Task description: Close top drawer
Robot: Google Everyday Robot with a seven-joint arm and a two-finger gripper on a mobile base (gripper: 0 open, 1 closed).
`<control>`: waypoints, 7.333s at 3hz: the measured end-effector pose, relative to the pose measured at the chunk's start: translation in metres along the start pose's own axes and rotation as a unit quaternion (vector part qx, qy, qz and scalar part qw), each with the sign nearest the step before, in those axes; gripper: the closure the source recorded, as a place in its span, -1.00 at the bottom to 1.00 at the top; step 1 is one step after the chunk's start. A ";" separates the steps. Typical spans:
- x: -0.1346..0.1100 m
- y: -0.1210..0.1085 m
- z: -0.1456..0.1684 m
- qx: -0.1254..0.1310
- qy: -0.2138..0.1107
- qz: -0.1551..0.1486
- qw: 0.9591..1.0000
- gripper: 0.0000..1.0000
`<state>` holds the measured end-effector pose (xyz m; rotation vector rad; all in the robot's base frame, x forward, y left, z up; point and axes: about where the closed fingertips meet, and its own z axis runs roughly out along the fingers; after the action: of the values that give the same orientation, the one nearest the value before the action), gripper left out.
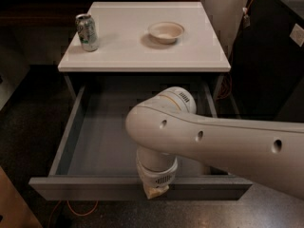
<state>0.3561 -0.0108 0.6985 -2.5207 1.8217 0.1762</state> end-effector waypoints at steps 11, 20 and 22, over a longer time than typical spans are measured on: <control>0.041 -0.068 0.033 0.128 -0.010 0.074 0.989 1.00; 0.086 -0.164 0.014 0.218 0.005 0.095 0.971 1.00; 0.107 -0.197 0.012 0.221 0.002 0.094 0.971 1.00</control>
Offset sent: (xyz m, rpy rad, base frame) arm -0.0144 0.0243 -0.0385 -0.0661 -0.0738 0.0142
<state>0.5748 -0.0490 0.6660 -2.0508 1.8484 -0.2094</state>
